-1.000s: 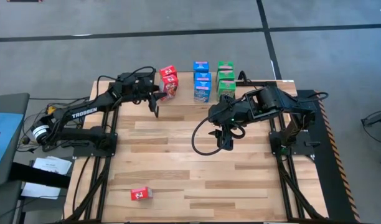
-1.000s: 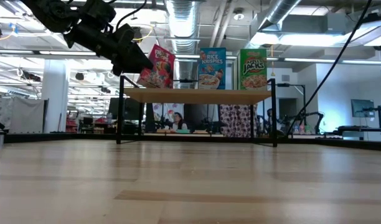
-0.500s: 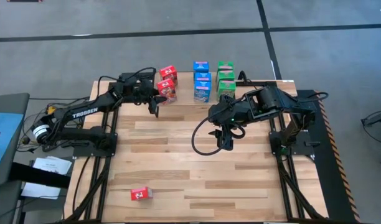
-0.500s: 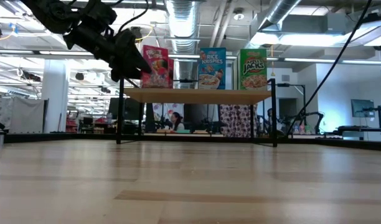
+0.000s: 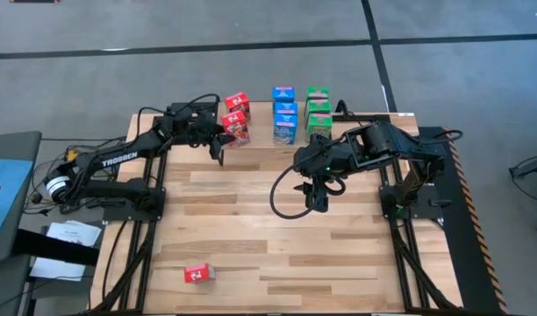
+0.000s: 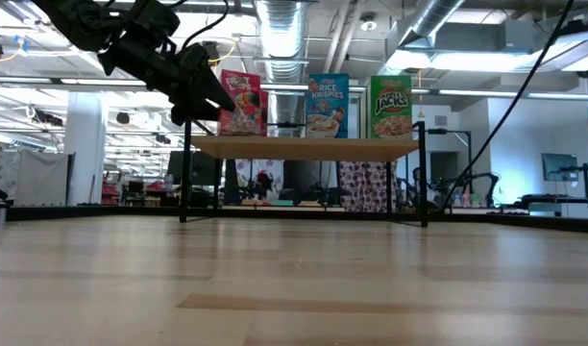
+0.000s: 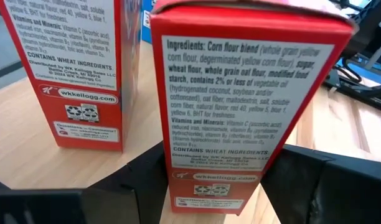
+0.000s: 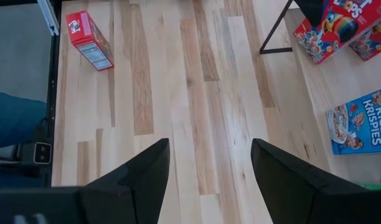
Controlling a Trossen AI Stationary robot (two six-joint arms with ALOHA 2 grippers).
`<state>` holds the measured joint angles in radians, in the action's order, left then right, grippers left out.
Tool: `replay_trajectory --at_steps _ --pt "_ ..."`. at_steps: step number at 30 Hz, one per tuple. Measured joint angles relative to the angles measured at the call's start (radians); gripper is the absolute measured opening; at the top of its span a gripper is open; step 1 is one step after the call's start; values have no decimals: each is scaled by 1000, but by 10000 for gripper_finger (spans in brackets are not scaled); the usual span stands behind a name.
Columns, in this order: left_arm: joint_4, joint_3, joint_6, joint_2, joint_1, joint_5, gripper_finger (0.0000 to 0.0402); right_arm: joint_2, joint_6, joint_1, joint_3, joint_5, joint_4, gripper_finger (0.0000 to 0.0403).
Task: Stack cereal on shelf
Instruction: Put the right red cereal box on the shelf
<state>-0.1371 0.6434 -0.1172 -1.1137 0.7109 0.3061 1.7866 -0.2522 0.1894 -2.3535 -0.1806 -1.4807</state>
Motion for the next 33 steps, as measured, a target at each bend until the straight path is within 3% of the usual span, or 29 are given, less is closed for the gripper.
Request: replay_trajectory --at_steps 33 --pt "-3 2 72 2 -4 -5 208 0 -11 -1 0 0 1 250"
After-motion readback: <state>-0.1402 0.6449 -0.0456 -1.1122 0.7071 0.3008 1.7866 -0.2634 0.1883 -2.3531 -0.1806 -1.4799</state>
